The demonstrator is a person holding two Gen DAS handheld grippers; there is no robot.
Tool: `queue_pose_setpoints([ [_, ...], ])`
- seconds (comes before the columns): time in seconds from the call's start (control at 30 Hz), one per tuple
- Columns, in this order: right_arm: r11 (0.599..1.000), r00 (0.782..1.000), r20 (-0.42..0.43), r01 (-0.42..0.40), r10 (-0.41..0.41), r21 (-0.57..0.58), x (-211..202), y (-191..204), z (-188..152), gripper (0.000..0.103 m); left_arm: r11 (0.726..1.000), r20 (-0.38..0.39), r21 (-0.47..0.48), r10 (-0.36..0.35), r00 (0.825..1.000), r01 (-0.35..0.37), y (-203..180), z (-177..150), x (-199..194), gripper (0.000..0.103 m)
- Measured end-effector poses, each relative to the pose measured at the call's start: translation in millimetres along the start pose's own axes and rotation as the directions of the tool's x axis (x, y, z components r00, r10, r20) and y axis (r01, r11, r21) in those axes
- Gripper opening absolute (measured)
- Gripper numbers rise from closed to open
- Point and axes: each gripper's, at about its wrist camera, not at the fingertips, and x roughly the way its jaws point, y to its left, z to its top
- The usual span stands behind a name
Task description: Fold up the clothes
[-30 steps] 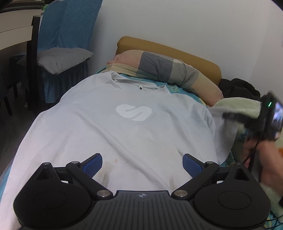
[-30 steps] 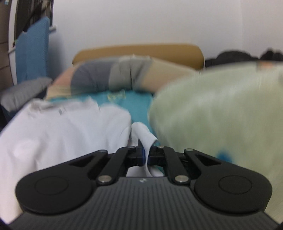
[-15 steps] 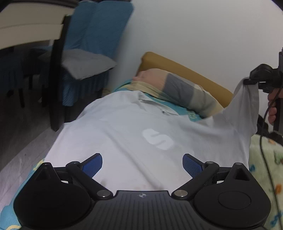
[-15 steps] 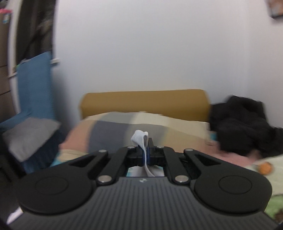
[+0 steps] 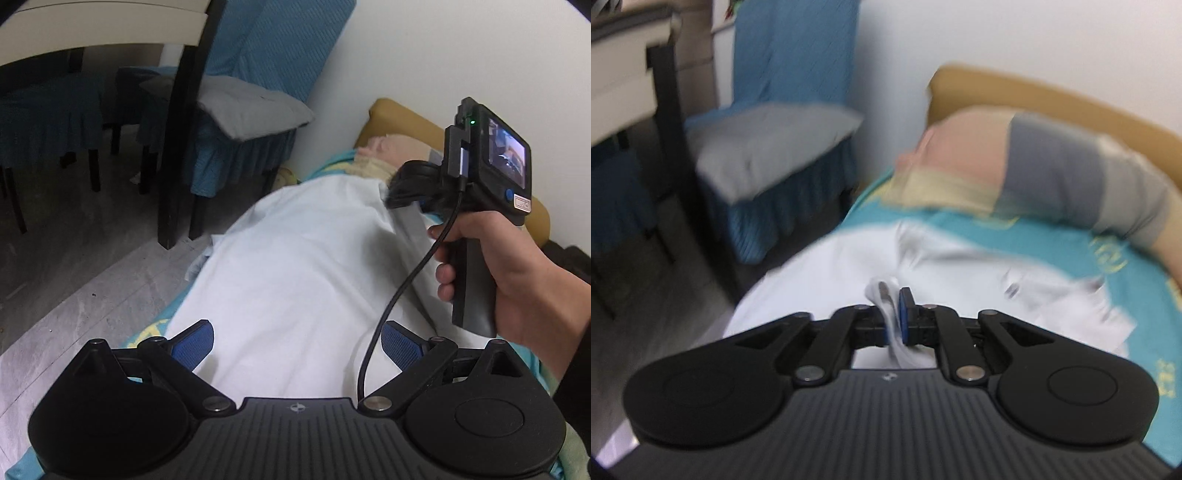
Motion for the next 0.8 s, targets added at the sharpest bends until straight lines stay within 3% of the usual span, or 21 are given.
queue_pose_setpoints([
  [0.03, 1.0, 1.0, -0.002, -0.009, 0.009, -0.002, -3, 1, -4, 0.051, 1.0, -0.003, 0.008, 0.001, 1.0, -0.001, -2, -1, 2, 0.099],
  [0.1, 0.999, 0.999, 0.012, -0.03, 0.029, 0.014, -21, -4, -9, 0.077, 1.0, -0.011, 0.024, -0.001, 1.0, 0.001, -6, -4, 7, 0.099],
  [0.3, 0.994, 0.996, 0.065, -0.072, 0.066, 0.084, -105, -30, -27, 0.078, 0.997, -0.029, 0.07, -0.037, 0.999, 0.039, -21, -13, 7, 0.099],
  [0.47, 0.973, 0.999, 0.009, -0.053, 0.052, 0.223, -207, -66, -91, 0.078, 0.992, -0.051, 0.097, -0.08, 0.995, 0.085, -33, -21, -1, 0.098],
  [0.57, 0.931, 0.998, -0.054, -0.005, 0.027, 0.365, -262, -94, -147, 0.077, 0.987, -0.073, 0.123, -0.097, 0.993, 0.105, -43, -30, -8, 0.099],
  [0.6, 0.912, 0.996, -0.08, 0.009, 0.026, 0.41, -280, -103, -166, 0.067, 0.985, -0.081, 0.135, -0.102, 0.992, 0.112, -47, -33, -11, 0.099],
  [0.73, 0.821, 0.972, -0.207, 0.026, 0.113, 0.57, -328, -124, -246, 0.05, 0.97, -0.135, 0.194, -0.124, 0.983, 0.149, -68, -49, -25, 0.099],
  [0.8, 0.795, 0.954, -0.261, 0.043, 0.147, 0.604, -342, -125, -276, 0.05, 0.959, -0.168, 0.225, -0.133, 0.977, 0.17, -78, -60, -37, 0.099],
])
